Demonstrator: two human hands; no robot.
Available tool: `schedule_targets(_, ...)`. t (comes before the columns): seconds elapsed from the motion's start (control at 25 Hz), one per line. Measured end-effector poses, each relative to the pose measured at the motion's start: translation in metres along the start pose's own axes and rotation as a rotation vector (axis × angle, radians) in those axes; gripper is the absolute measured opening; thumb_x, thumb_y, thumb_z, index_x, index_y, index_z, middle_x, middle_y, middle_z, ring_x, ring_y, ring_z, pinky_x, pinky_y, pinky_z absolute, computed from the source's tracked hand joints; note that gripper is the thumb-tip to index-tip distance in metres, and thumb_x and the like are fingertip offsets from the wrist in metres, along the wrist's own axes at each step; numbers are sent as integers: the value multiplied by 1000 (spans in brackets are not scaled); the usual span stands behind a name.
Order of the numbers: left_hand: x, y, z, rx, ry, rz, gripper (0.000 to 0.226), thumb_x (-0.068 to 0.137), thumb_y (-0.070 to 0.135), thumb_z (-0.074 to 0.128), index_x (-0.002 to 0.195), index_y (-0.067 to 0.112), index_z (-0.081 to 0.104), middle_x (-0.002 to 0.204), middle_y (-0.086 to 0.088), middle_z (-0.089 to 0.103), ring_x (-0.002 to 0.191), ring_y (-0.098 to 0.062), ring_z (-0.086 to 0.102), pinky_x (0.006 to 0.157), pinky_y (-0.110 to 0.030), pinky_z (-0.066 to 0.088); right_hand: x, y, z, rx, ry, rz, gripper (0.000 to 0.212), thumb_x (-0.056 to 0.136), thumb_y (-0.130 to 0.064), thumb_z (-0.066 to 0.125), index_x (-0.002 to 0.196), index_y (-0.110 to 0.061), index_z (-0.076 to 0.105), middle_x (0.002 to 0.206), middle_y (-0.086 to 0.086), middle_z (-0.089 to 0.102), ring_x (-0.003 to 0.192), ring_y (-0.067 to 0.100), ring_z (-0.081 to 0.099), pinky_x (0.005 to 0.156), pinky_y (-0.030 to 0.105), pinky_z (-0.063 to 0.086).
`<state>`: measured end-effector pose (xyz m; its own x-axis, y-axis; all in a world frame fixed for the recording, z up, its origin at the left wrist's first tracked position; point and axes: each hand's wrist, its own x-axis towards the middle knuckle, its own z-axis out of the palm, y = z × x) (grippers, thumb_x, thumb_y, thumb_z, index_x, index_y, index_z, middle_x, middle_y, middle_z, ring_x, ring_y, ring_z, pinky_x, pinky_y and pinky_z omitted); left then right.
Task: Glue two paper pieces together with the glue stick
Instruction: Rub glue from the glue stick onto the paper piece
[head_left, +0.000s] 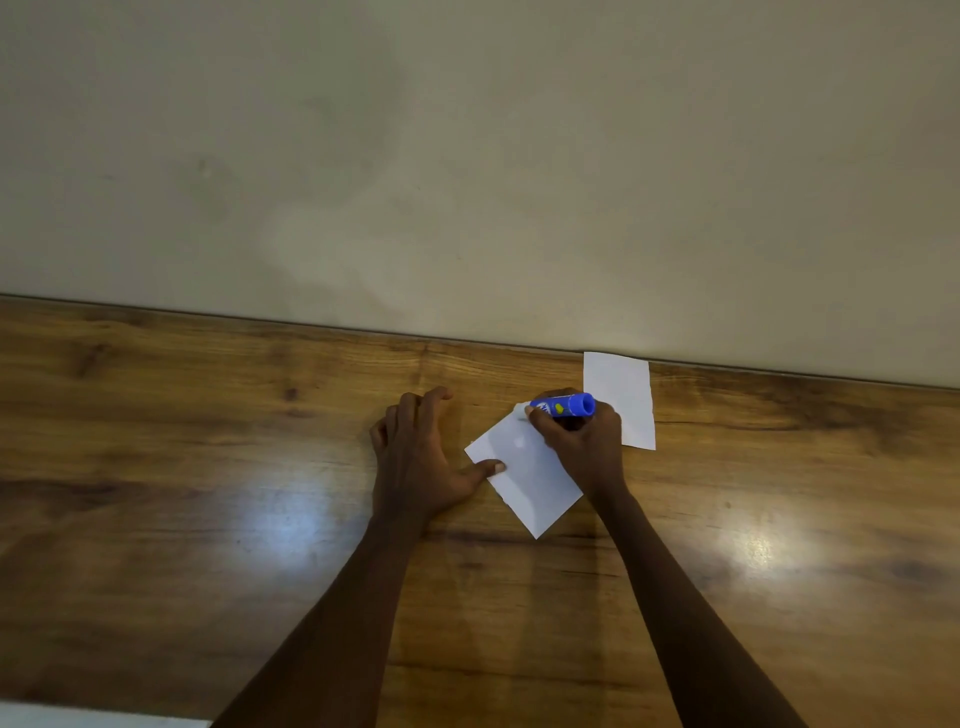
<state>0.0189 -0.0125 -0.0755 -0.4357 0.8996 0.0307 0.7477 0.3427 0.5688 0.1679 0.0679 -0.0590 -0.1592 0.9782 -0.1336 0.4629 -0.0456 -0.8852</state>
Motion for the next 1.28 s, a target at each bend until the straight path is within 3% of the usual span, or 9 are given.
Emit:
schedule_targets(0.28,0,0,0,6,1,4,90,50,55,78,123,16,42,121,-13,48,113,-29,41,97,-44,30,-3,-4,-6,59,-23,15,25,81,-13,63,103,-3,59,96,19,65,75,22,56,67,20,45)
schedule_targets(0.4,0,1,0,11,6,8,90,49,56,78,122,17,43,120,-13,49,112,-29,42,96,-45,30,-28,-9,-10,105,130,-128,31,81,-6,61,111,-3,57,97,15,65,75,14,58,75,18,49)
schedule_targets(0.48,0,0,1,18,5,11,89,50,56,77,122,17,43,120,-13,50,112,-30,42,96,-45,30,-55,1,-7,-108,250,-132,37,78,-8,65,114,-4,56,102,18,66,85,21,61,88,36,50)
schedule_targets(0.52,0,0,1,21,3,10,89,50,56,77,122,17,43,121,-13,50,112,-30,42,97,-45,30,-69,6,-3,-260,270,-75,42,77,-12,67,116,-7,55,109,18,65,96,28,60,96,47,42)
schedule_targets(0.6,1,0,1,25,1,7,88,51,55,77,122,17,43,122,-13,49,113,-30,42,98,-45,30,-89,16,6,-438,218,63,48,77,-24,67,121,-13,51,124,16,57,117,33,49,105,51,24)
schedule_targets(0.72,1,1,1,28,1,1,87,52,54,77,123,17,43,124,-14,49,114,-30,42,99,-46,30,-93,10,15,-247,155,162,52,77,-29,67,122,-14,47,131,13,51,124,31,41,107,43,22)
schedule_targets(1.0,2,0,1,34,-19,-11,87,53,56,76,124,19,42,128,-12,47,117,-29,40,100,-47,30,-89,-9,22,-19,327,103,60,71,-19,74,121,-9,43,125,15,50,105,18,45,87,34,42)
schedule_targets(1.12,2,0,1,26,-15,-9,87,52,56,76,123,19,42,127,-12,48,116,-29,41,100,-47,30,-89,-13,26,209,335,137,63,68,-11,76,116,-23,37,117,0,45,103,13,43,82,22,42)
schedule_targets(1.28,2,1,1,28,-9,-1,86,52,56,76,122,18,43,126,-13,48,116,-30,41,99,-47,30,-91,-14,28,422,477,146,72,63,-2,77,112,-30,32,114,-5,40,102,17,49,81,27,49)
